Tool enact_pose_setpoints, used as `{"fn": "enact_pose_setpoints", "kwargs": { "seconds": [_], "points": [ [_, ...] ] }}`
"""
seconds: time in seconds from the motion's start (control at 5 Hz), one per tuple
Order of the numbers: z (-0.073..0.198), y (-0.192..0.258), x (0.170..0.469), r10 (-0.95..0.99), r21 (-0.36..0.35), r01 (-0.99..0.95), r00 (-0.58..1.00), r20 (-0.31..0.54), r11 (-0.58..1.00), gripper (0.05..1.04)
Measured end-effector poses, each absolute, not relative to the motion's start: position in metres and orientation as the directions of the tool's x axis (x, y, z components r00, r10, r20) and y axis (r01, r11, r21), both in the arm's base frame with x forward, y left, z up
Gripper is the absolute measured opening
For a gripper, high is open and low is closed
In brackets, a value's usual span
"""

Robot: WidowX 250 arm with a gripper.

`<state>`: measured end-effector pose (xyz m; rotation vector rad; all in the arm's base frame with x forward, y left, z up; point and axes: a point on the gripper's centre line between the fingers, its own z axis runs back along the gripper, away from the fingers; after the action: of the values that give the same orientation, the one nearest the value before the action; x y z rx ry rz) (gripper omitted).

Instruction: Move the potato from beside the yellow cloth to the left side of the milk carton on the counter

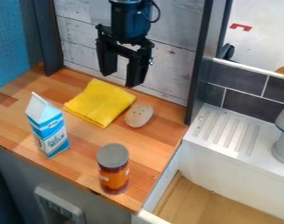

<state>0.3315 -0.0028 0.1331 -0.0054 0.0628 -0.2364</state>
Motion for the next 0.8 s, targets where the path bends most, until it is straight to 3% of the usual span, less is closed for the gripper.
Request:
{"fn": "enact_pose_setpoints", "kwargs": {
  "seconds": [0.2, 0.8],
  "points": [
    [0.123, -0.003, 0.331, -0.234, -0.020, 0.233, 0.968, -0.093, 0.972, 1.000],
    [0.058, 0.001, 0.358, -0.283, -0.026, 0.283, 0.945, -0.164, 0.959, 1.000]
  ]
}}
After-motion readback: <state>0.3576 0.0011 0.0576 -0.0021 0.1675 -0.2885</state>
